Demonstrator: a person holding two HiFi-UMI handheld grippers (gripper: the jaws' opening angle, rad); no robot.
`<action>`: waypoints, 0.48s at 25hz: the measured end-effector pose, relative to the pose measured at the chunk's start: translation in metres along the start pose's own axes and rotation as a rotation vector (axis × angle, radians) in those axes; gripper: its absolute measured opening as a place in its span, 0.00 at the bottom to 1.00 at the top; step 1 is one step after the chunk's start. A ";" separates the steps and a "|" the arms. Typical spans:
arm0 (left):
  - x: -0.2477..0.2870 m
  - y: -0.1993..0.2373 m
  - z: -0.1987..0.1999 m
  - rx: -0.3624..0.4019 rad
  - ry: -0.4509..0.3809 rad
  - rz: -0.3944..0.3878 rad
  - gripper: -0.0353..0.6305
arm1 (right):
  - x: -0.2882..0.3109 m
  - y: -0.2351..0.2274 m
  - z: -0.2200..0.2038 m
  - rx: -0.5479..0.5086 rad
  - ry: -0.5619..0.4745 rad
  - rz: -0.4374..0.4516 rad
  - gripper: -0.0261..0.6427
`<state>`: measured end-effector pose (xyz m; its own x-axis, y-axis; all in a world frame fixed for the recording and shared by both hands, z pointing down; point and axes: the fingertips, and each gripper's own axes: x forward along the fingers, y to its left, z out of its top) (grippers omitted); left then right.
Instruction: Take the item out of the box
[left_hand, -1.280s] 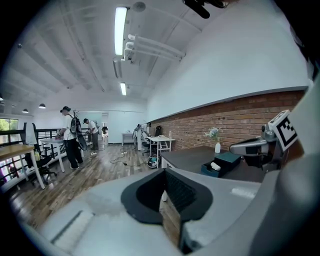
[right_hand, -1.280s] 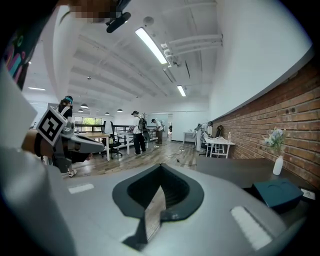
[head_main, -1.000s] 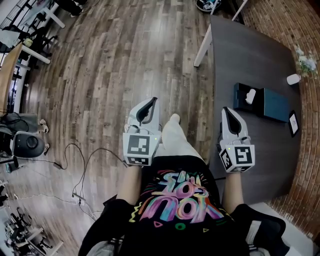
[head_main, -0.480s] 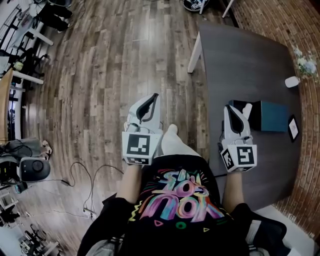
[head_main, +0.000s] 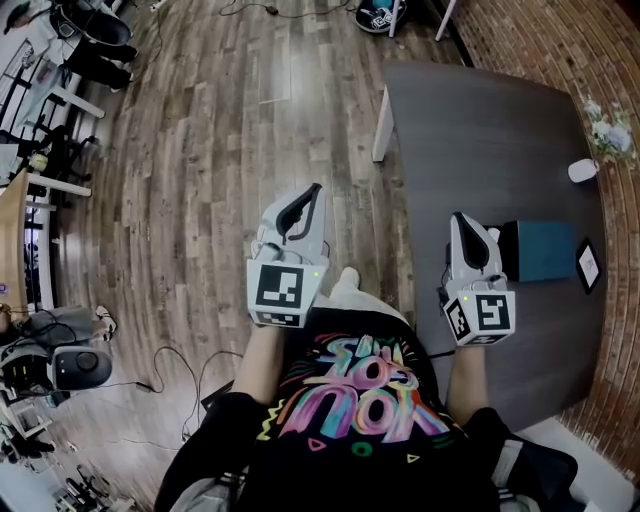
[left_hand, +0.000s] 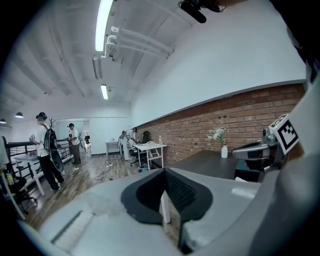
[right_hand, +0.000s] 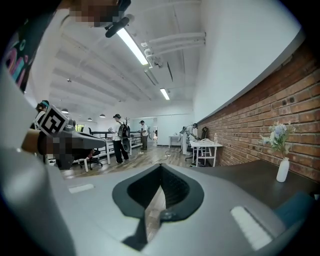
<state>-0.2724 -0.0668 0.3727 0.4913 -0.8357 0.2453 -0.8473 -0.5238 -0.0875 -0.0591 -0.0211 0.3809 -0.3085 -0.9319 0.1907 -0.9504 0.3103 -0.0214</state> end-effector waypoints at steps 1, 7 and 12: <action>0.003 0.001 0.001 0.002 0.001 0.001 0.06 | 0.002 -0.003 0.000 0.002 -0.003 -0.001 0.04; 0.024 0.006 0.005 0.015 0.003 -0.026 0.06 | 0.011 -0.012 0.003 0.018 -0.009 -0.026 0.04; 0.056 -0.003 0.007 0.030 0.014 -0.093 0.06 | 0.012 -0.036 0.002 0.040 -0.018 -0.102 0.04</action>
<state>-0.2411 -0.1131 0.3804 0.5648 -0.7806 0.2675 -0.7914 -0.6043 -0.0923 -0.0291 -0.0442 0.3821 -0.2105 -0.9615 0.1766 -0.9776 0.2064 -0.0418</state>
